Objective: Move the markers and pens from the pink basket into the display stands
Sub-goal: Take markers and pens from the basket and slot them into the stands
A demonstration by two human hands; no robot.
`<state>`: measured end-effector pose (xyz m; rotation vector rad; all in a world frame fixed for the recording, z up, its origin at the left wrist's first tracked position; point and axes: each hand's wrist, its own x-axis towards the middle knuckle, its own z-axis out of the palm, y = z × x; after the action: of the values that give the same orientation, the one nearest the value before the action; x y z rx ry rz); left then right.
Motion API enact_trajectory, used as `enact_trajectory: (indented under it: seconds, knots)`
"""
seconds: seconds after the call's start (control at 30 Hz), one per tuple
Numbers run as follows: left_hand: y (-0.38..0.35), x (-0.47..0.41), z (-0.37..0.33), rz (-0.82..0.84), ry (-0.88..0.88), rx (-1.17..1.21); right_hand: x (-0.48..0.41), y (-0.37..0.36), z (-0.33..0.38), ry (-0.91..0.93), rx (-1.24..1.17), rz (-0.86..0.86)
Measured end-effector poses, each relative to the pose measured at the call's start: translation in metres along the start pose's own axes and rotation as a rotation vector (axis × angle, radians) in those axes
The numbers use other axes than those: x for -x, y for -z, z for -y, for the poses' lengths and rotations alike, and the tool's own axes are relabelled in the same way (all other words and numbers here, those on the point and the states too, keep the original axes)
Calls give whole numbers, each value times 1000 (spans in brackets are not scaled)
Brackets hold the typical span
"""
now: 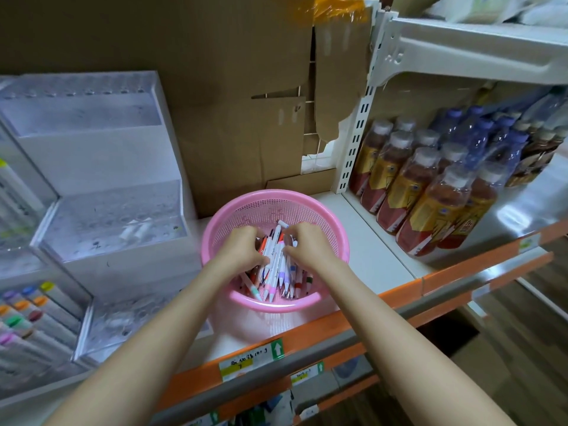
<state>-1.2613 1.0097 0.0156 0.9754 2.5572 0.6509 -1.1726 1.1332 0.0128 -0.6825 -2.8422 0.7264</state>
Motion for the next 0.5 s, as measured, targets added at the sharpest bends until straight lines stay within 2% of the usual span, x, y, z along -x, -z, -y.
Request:
enact_trajectory:
  seconds: [0.17,0.3,0.5]
  knots:
    - [-3,6,-5,-62,-49,-140,-1,-2,-2,-2,0,-31]
    - [-7,8,-9,-108,-78,-388,-2,-5,-2,5,-10,-36]
    - [-8,9,-8,-158,-47,-320,0,-4,-1,6,-24,-45]
